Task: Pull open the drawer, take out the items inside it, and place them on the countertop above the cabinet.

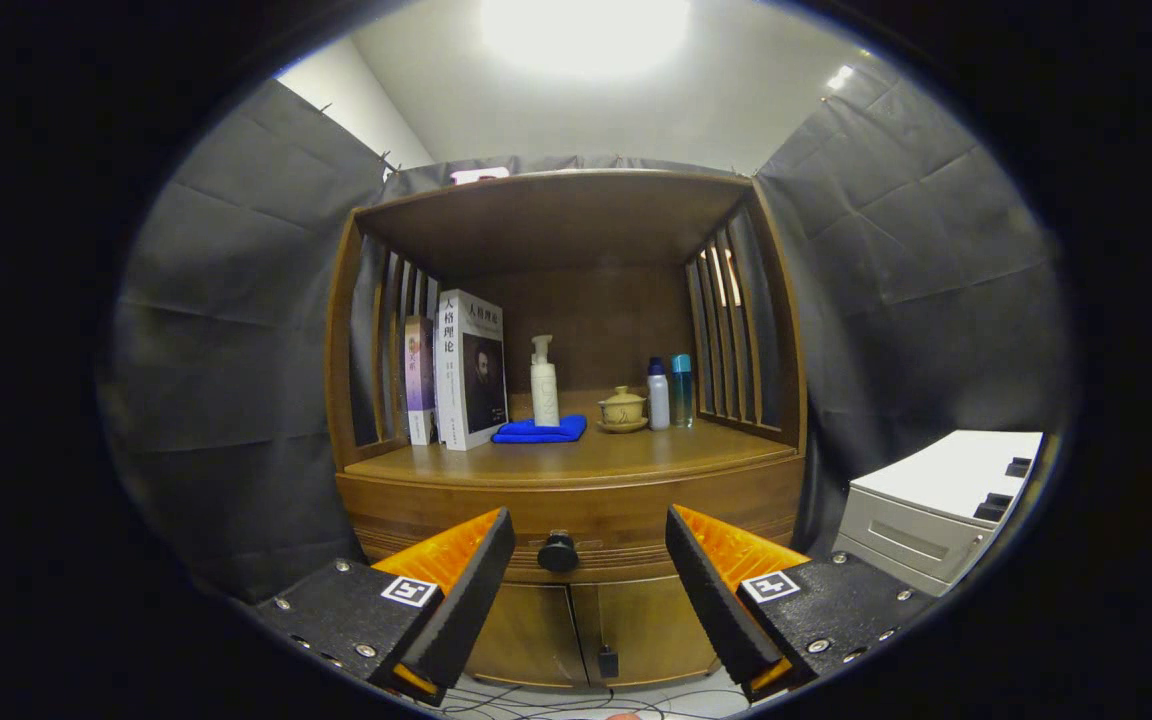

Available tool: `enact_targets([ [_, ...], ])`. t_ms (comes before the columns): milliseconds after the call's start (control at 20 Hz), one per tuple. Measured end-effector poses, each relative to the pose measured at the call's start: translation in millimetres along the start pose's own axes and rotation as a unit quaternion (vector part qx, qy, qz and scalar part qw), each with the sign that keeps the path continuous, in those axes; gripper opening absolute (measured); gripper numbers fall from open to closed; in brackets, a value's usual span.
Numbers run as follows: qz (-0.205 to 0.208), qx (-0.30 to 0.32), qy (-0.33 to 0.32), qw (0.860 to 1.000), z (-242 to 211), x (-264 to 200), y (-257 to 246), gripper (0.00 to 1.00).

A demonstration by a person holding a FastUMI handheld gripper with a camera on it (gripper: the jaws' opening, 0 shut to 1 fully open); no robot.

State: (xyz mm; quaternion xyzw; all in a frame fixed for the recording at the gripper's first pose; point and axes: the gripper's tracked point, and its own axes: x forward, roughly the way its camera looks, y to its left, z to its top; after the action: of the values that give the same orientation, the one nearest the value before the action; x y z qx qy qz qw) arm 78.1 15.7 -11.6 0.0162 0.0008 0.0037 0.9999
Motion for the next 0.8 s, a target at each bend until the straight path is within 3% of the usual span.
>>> enact_targets([
  [550, 0.039, -0.007, 0.071, 0.997, -81, 76, 20, 0.95],
  [800, 0.006, -0.027, 0.083, 0.996, -99, 94, 13, 0.94],
])
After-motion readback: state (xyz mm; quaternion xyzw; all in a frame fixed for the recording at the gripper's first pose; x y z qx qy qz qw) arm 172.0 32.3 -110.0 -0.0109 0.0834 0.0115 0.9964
